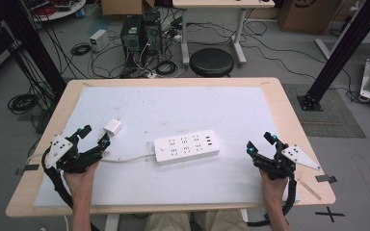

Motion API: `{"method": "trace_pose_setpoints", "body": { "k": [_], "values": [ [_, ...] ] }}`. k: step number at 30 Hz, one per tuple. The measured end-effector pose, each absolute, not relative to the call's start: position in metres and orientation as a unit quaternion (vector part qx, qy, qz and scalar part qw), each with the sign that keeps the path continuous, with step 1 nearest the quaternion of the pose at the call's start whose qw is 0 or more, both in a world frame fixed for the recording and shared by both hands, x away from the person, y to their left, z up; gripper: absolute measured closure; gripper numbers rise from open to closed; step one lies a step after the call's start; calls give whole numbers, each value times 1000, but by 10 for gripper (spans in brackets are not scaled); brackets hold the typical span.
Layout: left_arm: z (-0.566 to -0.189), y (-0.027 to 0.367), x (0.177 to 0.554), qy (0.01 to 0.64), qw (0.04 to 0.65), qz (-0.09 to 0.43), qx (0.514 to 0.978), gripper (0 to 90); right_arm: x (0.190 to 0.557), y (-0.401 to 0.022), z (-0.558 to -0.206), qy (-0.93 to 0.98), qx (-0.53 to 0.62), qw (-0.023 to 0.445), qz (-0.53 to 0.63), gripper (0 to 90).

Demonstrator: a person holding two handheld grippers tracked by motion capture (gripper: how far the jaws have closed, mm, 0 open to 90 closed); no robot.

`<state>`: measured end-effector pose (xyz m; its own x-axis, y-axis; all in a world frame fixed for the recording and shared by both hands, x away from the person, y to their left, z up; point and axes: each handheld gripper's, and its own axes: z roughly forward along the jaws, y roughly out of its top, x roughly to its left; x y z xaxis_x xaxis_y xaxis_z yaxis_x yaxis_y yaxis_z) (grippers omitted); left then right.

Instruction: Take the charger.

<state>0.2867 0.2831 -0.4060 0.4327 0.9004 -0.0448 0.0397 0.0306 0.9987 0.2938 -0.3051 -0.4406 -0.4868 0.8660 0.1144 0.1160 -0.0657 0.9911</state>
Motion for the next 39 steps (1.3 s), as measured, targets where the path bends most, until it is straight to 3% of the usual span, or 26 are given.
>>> {"method": "trace_pose_setpoints", "body": {
  "k": [19,39],
  "values": [
    [-381,294,350,409,491,262,724,260,294,-303,-441,624,392,305,603,212],
    [-394,289,410,452,389,206,776,241,295,-298,-441,641,388,305,588,212]
  ]
}}
